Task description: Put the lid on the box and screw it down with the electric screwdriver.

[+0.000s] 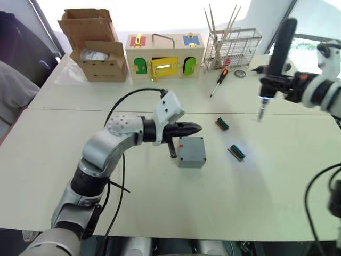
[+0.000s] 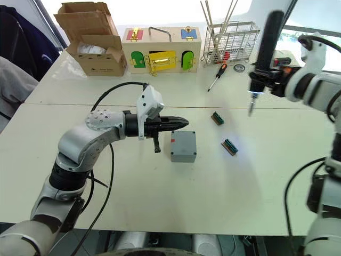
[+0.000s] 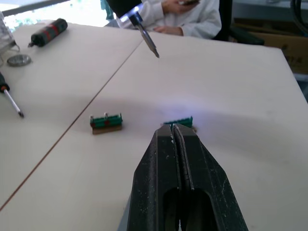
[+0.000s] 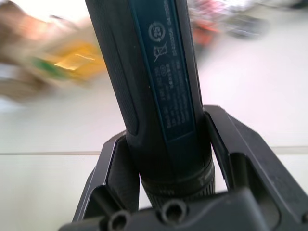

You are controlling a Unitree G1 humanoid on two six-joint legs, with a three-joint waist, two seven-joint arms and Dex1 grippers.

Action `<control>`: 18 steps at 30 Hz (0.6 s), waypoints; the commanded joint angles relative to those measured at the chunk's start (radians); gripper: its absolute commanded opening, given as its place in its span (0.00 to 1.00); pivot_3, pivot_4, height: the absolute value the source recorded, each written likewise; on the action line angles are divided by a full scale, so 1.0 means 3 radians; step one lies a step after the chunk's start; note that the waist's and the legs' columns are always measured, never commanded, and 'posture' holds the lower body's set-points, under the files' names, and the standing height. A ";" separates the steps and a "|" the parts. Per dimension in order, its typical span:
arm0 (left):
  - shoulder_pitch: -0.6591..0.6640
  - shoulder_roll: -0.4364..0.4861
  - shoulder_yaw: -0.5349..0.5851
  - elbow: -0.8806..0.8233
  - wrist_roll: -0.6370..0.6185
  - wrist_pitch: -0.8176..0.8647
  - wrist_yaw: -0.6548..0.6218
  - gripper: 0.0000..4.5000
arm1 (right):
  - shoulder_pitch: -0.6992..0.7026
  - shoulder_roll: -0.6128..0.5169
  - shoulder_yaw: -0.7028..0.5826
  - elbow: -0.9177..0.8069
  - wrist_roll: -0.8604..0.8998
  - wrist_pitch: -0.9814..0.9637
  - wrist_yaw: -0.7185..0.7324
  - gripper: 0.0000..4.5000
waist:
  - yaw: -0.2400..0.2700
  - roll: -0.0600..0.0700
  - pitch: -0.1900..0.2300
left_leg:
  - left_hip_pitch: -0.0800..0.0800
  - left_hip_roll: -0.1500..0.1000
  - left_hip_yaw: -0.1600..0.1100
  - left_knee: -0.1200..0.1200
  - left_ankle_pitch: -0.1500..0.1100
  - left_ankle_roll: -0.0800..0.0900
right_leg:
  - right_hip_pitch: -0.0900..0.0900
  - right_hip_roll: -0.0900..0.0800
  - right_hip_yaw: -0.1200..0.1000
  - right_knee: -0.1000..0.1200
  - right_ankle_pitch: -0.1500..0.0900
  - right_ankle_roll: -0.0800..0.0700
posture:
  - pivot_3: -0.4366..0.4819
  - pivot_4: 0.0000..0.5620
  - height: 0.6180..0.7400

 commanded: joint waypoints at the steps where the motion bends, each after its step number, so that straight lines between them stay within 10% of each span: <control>1: -0.0013 0.0060 -0.0148 -0.0227 0.0081 -0.0164 0.0013 0.00 | -0.0199 -0.0263 0.0206 0.0300 -0.0299 -0.0185 0.0509 0.41 | -0.0006 0.0004 0.0005 | 0.0000 0.0000 0.0002 0.0000 0.0000 0.0000 | -0.0001 0.0002 0.0000 -0.0003 0.0000 0.0000 | 0.48 0.27 1.00; 7: 0.0034 0.0356 -0.0513 0.0004 0.0188 -0.0237 -0.0306 0.00 | -0.0077 -0.0630 0.0899 0.0476 -0.0368 0.0284 0.1688 0.41 | -0.0018 0.0025 0.0020 | 0.0005 0.0013 0.0010 0.0002 -0.0003 0.0007 | -0.0010 0.0017 0.0008 0.0010 0.0000 0.0001 | 0.48 0.27 1.00; 18: 0.0199 0.0406 -0.0612 -0.0102 0.0303 -0.0256 -0.0224 0.00 | -0.0019 -0.0323 0.1300 0.1186 -0.0957 0.0214 0.1976 0.41 | -0.0004 0.0026 0.0021 | 0.0001 0.0010 0.0011 0.0009 0.0006 -0.0008 | -0.0014 0.0015 0.0012 0.0011 0.0001 0.0002 | 0.48 0.27 1.00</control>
